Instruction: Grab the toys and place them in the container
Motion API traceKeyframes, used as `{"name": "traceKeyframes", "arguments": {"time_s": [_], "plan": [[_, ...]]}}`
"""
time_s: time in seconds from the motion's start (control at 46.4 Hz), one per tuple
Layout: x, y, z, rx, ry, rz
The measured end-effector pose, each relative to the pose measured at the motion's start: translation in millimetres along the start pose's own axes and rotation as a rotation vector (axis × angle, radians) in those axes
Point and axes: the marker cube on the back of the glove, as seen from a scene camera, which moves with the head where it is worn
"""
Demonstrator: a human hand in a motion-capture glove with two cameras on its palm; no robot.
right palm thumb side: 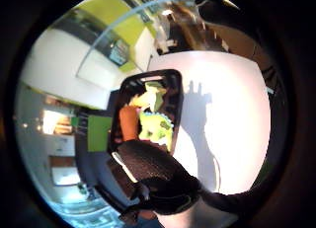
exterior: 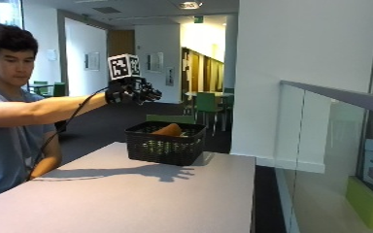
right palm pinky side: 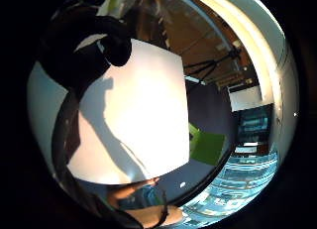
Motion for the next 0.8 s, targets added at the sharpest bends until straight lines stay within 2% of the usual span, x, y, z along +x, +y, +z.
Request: {"name": "traceKeyframes", "arguments": {"time_s": [0.237, 0.798], "plan": [[78.9, 29.2, 23.8, -0.045, -0.051, 0.067], [92.7, 50.2, 35.2, -0.081, -0.045, 0.053]]}}
